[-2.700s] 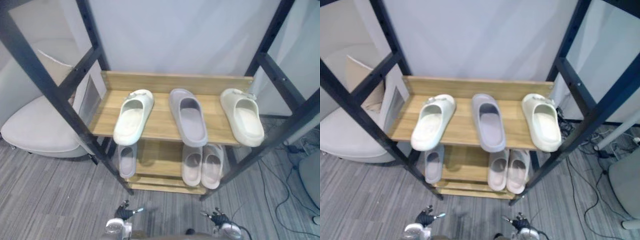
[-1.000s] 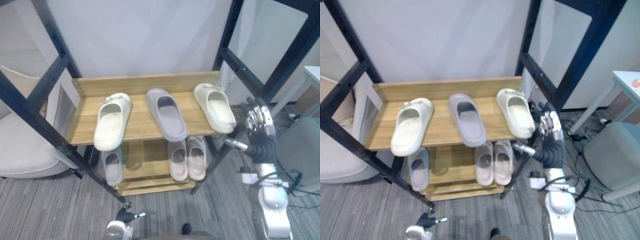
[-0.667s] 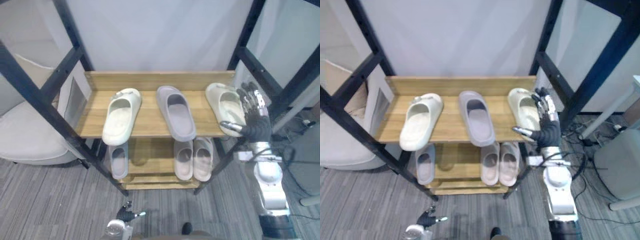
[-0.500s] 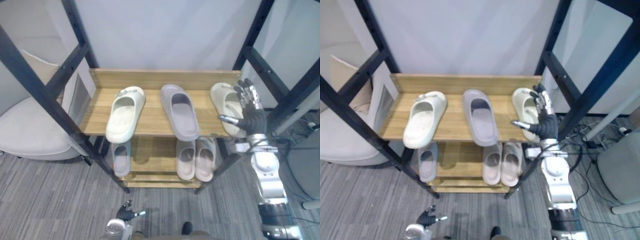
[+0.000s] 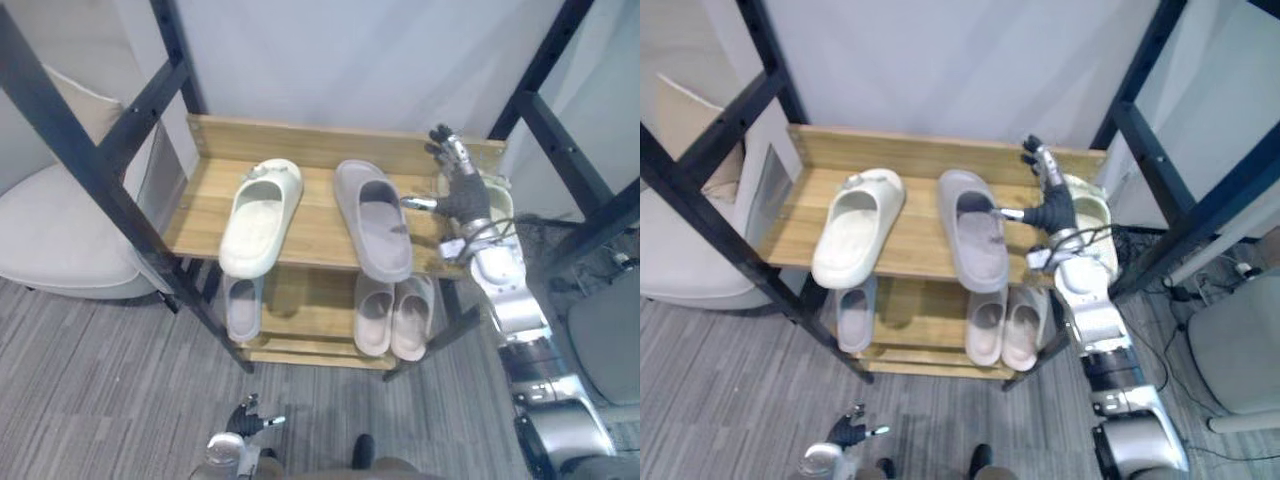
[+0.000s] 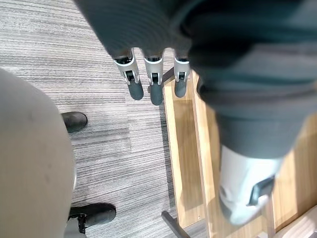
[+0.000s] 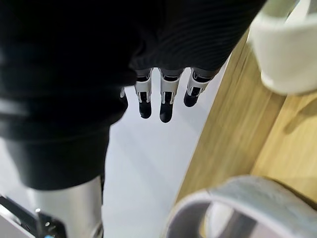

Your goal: Organize the slippers on the shoe rack

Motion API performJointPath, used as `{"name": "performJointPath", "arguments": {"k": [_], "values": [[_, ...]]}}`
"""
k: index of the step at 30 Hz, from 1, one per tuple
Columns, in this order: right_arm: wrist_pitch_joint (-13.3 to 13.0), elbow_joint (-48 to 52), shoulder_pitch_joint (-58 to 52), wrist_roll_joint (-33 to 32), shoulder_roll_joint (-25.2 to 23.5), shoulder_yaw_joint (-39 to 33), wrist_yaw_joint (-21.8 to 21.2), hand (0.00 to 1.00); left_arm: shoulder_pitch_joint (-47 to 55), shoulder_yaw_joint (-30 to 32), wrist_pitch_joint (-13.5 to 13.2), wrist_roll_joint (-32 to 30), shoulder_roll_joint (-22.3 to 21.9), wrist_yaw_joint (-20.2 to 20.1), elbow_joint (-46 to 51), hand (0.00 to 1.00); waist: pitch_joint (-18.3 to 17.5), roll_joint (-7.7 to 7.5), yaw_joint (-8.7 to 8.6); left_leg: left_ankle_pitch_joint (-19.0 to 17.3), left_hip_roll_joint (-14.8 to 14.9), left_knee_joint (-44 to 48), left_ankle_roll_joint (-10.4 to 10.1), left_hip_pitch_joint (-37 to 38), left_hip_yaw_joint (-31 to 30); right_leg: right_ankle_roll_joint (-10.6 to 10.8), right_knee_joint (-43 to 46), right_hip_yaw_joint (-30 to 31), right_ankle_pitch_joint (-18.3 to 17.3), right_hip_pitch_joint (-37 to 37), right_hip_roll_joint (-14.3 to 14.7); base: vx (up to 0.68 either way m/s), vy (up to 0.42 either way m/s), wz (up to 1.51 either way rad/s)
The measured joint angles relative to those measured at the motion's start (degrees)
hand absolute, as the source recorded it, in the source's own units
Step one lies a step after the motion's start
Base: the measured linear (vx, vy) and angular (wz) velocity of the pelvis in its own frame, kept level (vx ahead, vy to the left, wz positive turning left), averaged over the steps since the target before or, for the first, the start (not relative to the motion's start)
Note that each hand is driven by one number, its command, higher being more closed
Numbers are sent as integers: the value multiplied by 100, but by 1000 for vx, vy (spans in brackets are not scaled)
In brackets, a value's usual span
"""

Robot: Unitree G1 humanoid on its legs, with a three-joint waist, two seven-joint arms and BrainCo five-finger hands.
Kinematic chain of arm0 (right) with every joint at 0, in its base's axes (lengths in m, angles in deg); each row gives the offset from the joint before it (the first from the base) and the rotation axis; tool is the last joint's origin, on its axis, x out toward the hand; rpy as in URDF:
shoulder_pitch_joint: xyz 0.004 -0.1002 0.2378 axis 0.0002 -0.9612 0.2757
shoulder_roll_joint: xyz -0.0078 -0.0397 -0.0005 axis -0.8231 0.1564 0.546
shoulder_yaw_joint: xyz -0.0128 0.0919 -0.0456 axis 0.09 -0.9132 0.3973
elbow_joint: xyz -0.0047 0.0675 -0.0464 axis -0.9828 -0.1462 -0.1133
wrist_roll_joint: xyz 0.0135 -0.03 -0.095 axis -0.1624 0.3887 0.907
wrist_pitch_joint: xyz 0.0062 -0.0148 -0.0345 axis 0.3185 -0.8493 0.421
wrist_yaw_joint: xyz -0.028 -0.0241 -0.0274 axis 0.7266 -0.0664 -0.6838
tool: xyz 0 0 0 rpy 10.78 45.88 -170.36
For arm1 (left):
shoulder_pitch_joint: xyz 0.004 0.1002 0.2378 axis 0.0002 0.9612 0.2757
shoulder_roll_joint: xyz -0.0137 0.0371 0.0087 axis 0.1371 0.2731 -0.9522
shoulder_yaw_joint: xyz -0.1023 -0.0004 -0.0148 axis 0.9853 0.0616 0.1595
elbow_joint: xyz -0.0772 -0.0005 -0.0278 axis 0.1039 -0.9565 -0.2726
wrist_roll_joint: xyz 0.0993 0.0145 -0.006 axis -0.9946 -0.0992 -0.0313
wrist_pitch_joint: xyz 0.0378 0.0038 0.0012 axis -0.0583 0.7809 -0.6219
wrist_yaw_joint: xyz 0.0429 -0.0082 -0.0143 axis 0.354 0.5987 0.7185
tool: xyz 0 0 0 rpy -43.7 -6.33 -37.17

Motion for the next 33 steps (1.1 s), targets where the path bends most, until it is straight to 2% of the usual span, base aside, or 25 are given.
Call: {"name": "performJointPath", "arguments": {"k": [7, 14, 15, 20, 24, 29, 33], "values": [[289, -822, 497, 451, -36, 163, 9, 0, -41, 55, 2, 52, 31, 1, 105, 0, 123, -100, 150, 15, -39, -6, 24, -20, -31, 3, 0, -32, 11, -3, -36, -7, 5, 2], [393, -1405, 1182, 674, -216, 125, 85, 0, -79, 63, 0, 266, 90, 3, 172, 0, 359, -118, 164, 62, -75, -7, 58, -113, -20, 10, 1, -16, 74, -105, -67, -14, 5, -1], [416, -1510, 1257, 682, -276, 130, 125, 100, -96, 62, -1, 304, 91, 4, 172, 0, 377, -119, 193, 62, -74, -7, 57, -113, -21, 10, 1, -16, 74, -105, -67, 0, 0, 0], [427, -1913, 1699, 738, -464, 130, 158, 100, -117, 85, -6, 457, 132, 6, 279, 0, 589, -150, 239, 98, -73, -29, 53, -110, -8, -8, 1, -4, 94, -115, -65, -19, 0, -1], [427, -2032, 2060, 881, -470, 380, 141, 100, -179, 106, 1, 476, 134, 9, 277, 0, 637, -150, 284, 114, -45, 14, 56, -216, 31, -30, 2, 68, 132, -218, -48, -31, -8, -6], [428, -2133, 2268, 872, -534, 473, 141, 100, -232, 106, -2, 585, 126, 18, 288, 0, 658, -162, 438, 135, 7, -12, 17, -209, 68, -43, 2, 128, 140, -252, 8, -21, -19, -5], [371, -2080, 2243, 822, -581, 471, 126, 100, -232, 131, 0, 613, 126, 24, 290, 0, 658, -163, 433, 143, 1, -49, 8, -178, 139, -47, 2, 185, 145, -277, 6, 3, 4, -9]]}}
